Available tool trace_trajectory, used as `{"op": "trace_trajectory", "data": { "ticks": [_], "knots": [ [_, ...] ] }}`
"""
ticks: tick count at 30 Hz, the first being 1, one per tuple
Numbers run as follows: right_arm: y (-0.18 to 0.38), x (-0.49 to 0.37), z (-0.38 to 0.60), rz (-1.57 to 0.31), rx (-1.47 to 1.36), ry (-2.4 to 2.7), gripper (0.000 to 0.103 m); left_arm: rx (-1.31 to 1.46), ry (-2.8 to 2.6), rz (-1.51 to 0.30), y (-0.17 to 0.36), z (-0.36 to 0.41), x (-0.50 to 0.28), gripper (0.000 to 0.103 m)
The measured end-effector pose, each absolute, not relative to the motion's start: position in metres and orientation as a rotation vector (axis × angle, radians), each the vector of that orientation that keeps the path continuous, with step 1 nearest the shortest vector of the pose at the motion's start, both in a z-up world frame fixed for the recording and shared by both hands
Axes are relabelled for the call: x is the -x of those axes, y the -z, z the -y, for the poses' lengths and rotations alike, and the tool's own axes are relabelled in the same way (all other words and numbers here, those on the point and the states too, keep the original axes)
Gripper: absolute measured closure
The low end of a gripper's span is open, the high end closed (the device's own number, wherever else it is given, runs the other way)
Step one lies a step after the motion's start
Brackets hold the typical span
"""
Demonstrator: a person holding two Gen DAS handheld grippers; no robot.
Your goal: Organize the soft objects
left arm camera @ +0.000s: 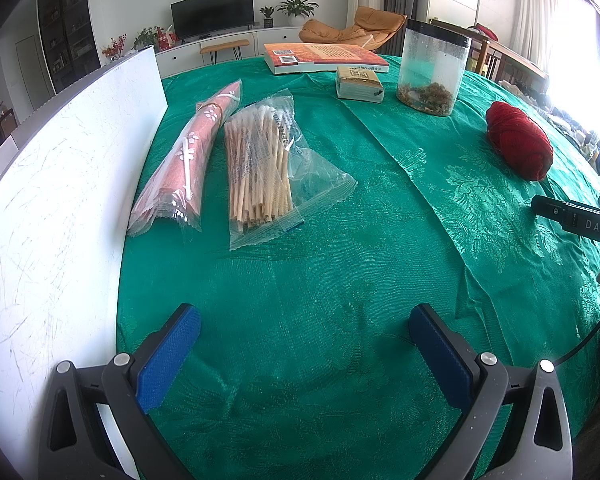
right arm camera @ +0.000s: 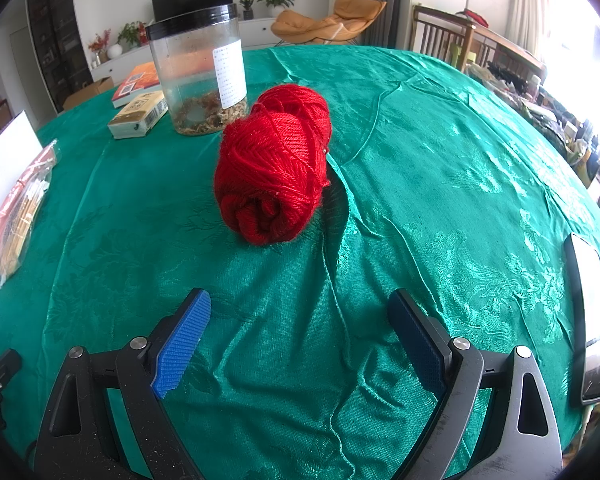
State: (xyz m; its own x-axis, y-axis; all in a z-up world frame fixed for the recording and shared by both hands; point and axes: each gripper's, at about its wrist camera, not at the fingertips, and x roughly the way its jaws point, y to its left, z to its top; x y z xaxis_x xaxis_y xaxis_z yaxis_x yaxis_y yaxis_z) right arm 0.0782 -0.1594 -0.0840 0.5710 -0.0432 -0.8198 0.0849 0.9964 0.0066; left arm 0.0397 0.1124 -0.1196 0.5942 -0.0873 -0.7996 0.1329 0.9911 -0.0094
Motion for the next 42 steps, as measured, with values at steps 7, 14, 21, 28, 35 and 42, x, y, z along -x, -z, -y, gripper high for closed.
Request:
{"op": "trace_trajectory", "data": {
  "ticks": [7,14,21,28,35,42],
  "knots": [
    [0.084,-0.078,0.159,-0.96,-0.047,0.075,0.011,-0.053,0.128,-0.926,0.119,-0.113,-0.04,0.0],
    [0.084,-0.078,0.159,-0.96,-0.047,0.075,0.011,-0.09,0.139,-0.944,0.097,-0.098,-0.06,0.0],
    [0.084,-0.078,0.159,-0.96,-0.047,0.075,0.01,0.007,0.024,-1.013,0.099,-0.107,-0.139,0.007],
    [0.08,-0.077,0.164,-0.951,-0.089,0.062,0.012,0.011,0.011,-1.021,0.109,-0.098,-0.172,0.05],
    [0.047,-0.117,0.196,-0.896,-0.29,-0.032,0.012,0.08,0.074,-1.013,0.096,-0.084,-0.166,0.069],
    [0.05,-0.172,0.199,-1.007,-0.254,-0.086,0.062,0.223,0.162,-0.928,0.044,-0.102,-0.142,0.069]
  ]
}}
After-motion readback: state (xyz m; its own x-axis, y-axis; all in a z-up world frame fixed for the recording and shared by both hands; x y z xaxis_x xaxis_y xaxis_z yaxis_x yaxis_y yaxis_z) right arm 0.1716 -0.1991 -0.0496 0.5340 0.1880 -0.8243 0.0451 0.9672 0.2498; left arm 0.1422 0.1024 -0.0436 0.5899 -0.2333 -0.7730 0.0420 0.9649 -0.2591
